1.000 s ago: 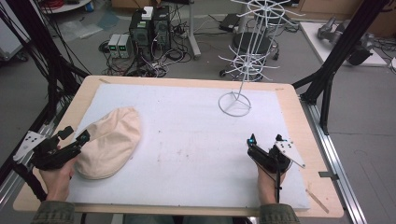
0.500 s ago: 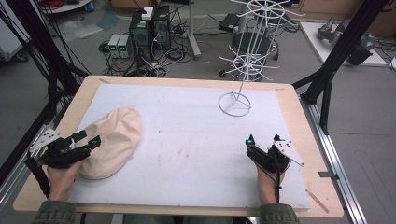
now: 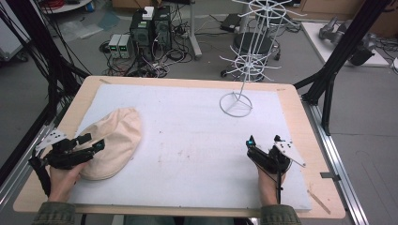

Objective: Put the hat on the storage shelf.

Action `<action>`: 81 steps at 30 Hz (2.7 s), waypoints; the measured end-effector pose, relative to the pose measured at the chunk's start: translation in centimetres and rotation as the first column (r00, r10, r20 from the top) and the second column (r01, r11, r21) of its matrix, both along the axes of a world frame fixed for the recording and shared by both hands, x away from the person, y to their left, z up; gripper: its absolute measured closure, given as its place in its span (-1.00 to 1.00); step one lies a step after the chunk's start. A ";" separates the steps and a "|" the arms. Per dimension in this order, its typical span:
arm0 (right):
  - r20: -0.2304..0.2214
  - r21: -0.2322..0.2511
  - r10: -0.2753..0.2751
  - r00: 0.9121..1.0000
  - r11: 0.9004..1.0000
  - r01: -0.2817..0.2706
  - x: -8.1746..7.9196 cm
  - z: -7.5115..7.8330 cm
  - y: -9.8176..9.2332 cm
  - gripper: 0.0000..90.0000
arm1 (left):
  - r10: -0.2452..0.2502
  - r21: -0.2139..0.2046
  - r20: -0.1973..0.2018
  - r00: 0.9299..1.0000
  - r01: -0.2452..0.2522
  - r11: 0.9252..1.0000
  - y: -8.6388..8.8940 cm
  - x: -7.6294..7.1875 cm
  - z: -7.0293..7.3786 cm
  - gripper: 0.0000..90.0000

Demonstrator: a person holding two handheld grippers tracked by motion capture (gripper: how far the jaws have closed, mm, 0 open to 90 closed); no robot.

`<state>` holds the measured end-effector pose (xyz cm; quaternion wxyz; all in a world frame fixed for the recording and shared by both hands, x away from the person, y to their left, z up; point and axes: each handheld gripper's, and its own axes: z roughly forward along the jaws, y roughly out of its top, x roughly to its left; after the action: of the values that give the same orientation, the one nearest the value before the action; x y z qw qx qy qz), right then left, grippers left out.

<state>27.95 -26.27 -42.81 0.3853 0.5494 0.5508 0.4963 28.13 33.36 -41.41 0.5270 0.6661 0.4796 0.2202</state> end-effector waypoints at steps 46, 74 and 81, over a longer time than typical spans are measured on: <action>-0.016 -0.030 0.029 0.999 0.999 -0.030 0.3 -0.2 0.5 -0.87 | -0.213 0.142 -0.453 0.866 0.306 0.941 -5.2 4.1 -1.1 -0.30; -0.024 -0.030 0.020 1.000 0.999 -0.021 0.5 -0.3 0.3 -0.87 | -0.315 0.105 -0.379 0.870 0.378 0.920 -4.7 3.6 -0.1 0.78; -0.028 -0.031 0.023 0.999 0.999 -0.024 0.4 -0.3 0.5 -0.87 | -0.340 0.050 -0.332 0.880 0.376 0.925 -3.7 3.1 -0.1 0.79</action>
<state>28.38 -25.82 -43.09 0.3803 0.5437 0.5700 0.4846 31.27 29.70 -41.50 0.4363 0.7986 0.4131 0.0357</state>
